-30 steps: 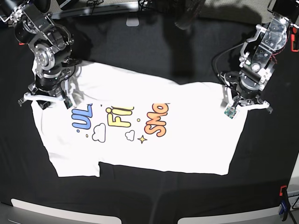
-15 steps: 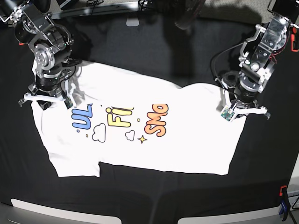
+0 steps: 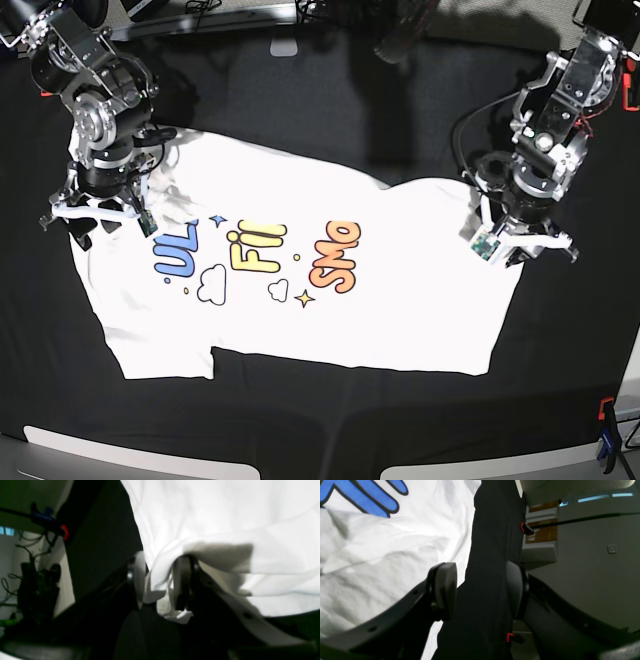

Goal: Layout the t-shirt on the table in an organized manner, then fold the t-shirt properly

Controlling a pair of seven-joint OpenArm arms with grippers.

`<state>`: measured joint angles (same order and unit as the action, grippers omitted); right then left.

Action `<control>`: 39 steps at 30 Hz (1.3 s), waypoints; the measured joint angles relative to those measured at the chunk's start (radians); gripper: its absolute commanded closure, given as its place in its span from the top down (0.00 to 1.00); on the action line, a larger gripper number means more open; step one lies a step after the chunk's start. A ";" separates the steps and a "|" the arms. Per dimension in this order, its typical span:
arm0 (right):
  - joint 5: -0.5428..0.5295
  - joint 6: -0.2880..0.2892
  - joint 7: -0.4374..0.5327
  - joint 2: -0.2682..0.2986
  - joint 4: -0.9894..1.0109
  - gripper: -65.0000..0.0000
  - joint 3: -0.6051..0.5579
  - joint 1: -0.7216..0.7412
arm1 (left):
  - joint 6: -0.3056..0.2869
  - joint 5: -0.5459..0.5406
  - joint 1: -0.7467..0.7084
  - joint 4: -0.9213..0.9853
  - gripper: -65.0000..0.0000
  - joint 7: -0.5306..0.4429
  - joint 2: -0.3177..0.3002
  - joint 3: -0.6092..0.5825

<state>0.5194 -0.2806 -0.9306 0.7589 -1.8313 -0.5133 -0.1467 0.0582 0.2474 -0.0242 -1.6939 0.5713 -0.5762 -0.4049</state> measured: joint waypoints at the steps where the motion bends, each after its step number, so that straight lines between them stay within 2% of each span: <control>1: 0.000 0.000 0.000 0.000 0.000 0.47 0.000 0.000 | -0.019 0.002 0.006 0.000 0.27 0.000 0.000 0.000; 9: 0.000 0.000 0.000 0.000 0.000 0.47 0.000 0.000 | -0.116 0.006 0.069 0.068 0.27 -0.014 0.000 0.000; 14: 0.000 0.000 0.000 0.000 0.000 0.47 0.000 0.000 | -0.220 -0.025 0.120 0.221 0.27 -0.012 -0.026 -0.002; 20: 0.000 0.000 0.000 0.000 0.000 0.47 0.000 0.000 | -0.221 -0.023 0.201 0.207 0.27 0.001 -0.146 -0.002; 23: -0.028 -0.004 0.000 0.000 0.000 0.47 0.000 0.000 | -0.220 -0.021 0.248 0.199 0.27 -0.001 -0.169 0.000; 25: -0.053 -0.003 0.000 0.000 0.000 0.47 0.000 0.000 | -0.218 -0.074 0.262 0.197 0.27 0.036 -0.167 0.000; 29: -0.050 -0.003 0.000 0.000 0.000 0.47 0.000 0.000 | -0.214 -0.286 0.243 0.106 0.27 0.191 -0.166 -0.002; 32: -0.050 -0.003 0.000 0.000 0.000 0.47 0.000 0.000 | -0.212 -0.448 0.196 -0.050 0.27 0.188 -0.166 -0.003; 33: -0.050 -0.004 0.000 0.000 0.000 0.47 0.000 0.000 | -0.217 -0.474 0.183 -0.106 0.27 0.179 -0.159 -0.003; 36: -0.049 -0.004 0.000 0.000 0.000 0.47 0.000 0.000 | -0.221 -0.451 0.151 -0.164 0.27 0.144 -0.106 -0.003; 39: -0.050 -0.004 -0.001 0.000 0.000 0.47 0.000 0.000 | -0.218 -0.445 0.131 -0.080 0.27 0.241 -0.041 -0.001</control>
<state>0.4698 -0.2844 -0.9314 0.7589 -1.8313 -0.5133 -0.1467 -0.1596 -0.1978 0.1066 -1.7744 0.8127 -0.6170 -0.4061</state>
